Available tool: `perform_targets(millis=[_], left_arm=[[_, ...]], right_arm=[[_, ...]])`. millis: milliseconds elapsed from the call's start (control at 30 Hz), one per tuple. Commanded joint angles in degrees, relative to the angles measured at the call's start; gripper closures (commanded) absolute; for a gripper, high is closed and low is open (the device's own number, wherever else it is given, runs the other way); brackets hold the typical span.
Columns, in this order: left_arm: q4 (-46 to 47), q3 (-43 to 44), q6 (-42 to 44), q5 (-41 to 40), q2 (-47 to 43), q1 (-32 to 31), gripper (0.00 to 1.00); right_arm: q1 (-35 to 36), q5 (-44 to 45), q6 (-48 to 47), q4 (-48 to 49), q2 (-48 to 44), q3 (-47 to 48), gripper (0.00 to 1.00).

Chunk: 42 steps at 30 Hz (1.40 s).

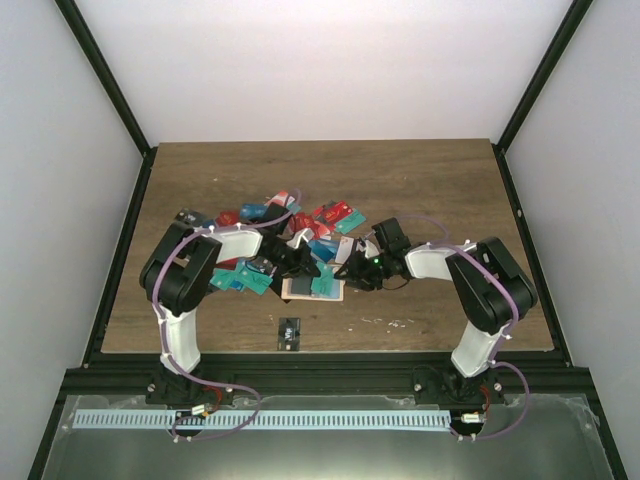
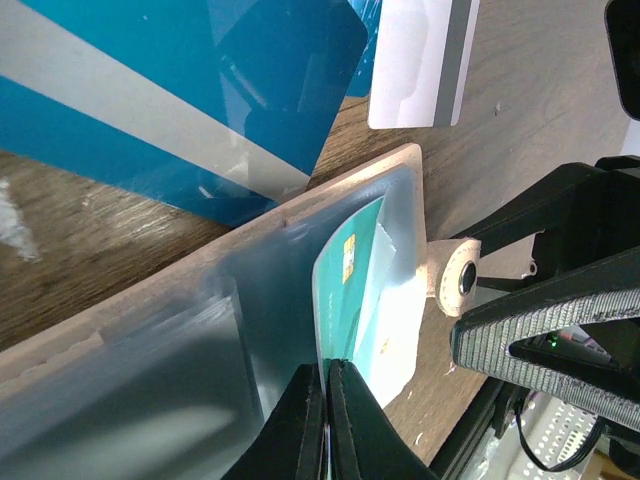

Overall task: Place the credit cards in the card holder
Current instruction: Insert the credit card into the card holder.

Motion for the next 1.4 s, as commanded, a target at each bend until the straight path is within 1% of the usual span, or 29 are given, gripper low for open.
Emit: perform_targets(millis=[0, 400, 867, 1067, 1367], left_arm=[[-0.56, -1.68, -2.21, -5.67, 0.28, -1.7, 0.96], [-2.05, -1.33, -6.18, -9.57, 0.51, -3.57, 0.94], [-1.08, -1.52, -11.02, -10.92, 0.3, -4.98, 0.93], [-1.08, -1.43, -12.28, -11.37, 0.45, -5.8, 0.9], [-1.79, -1.68, -13.67, -12.91, -0.14, -6.36, 0.89]], right_arm=[[0.15, 2.14, 1.22, -0.43, 2.82, -1.25, 0.59], [0.2, 1.72, 3.3, 0.82, 2.52, -2.59, 0.6], [0.16, 1.25, 4.42, 1.38, 2.63, -2.29, 0.6], [0.15, 1.04, 4.42, 1.23, 2.73, -1.91, 0.6], [0.18, 0.34, 4.57, 1.41, 3.41, -1.14, 0.6]])
